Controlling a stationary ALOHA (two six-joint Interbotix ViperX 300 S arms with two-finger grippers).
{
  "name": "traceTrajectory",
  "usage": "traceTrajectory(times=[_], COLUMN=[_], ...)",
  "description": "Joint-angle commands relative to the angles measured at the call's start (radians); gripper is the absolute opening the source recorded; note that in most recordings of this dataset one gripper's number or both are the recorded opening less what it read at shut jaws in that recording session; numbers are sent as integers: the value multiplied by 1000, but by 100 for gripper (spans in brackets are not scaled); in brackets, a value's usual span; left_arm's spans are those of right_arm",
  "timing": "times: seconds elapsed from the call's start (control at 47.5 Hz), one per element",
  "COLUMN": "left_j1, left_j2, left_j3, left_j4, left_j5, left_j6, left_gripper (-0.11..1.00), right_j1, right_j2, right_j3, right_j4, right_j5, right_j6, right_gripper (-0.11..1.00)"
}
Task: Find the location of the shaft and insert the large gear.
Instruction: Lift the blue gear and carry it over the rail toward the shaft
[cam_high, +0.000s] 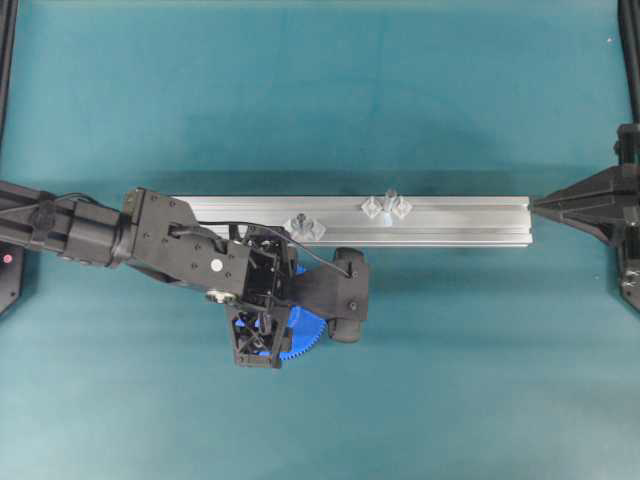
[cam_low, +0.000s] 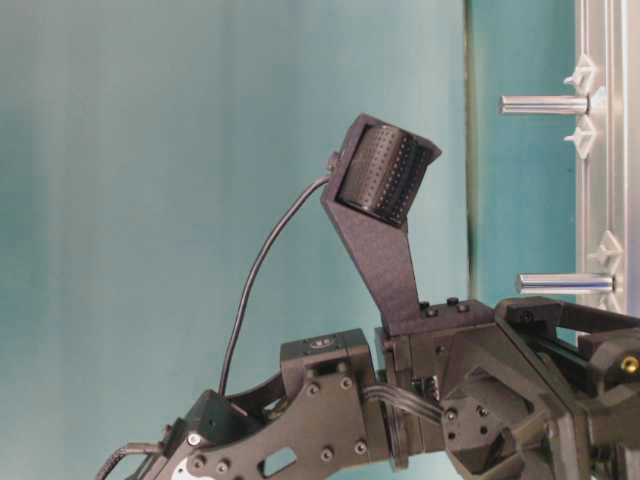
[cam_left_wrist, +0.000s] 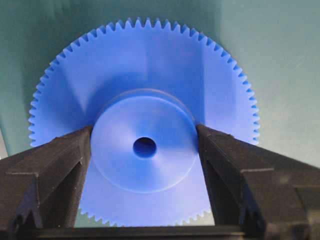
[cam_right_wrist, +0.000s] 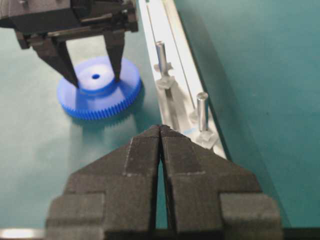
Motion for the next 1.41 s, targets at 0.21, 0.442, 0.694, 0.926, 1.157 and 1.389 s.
traceTrajectory(times=[0.21,0.442,0.694,0.926,1.157,1.389], left_j1=[-6,-5,0,28,40,72], left_j2=[-44,-54,-72,-106,-115,-118], left_j3=[-58,-123,-189,-244,-319,-405], left_j4=[3,3,3,5,5,8], left_j5=[15,112,166,209,290,345], left_j6=[2,5,25,29,87,126], left_gripper=[70,70,70,70,70,70], right_j1=[-3,-3,-2,-2,-2,-2], right_j2=[6,6,6,-2,-5,-5], right_j3=[-12,-15,-17,-17,-17,-18], right_j4=[0,0,0,0,0,0], right_j5=[-9,-9,-9,-9,-5,-5], right_j6=[9,9,9,9,9,9], right_gripper=[2,2,2,2,2,2])
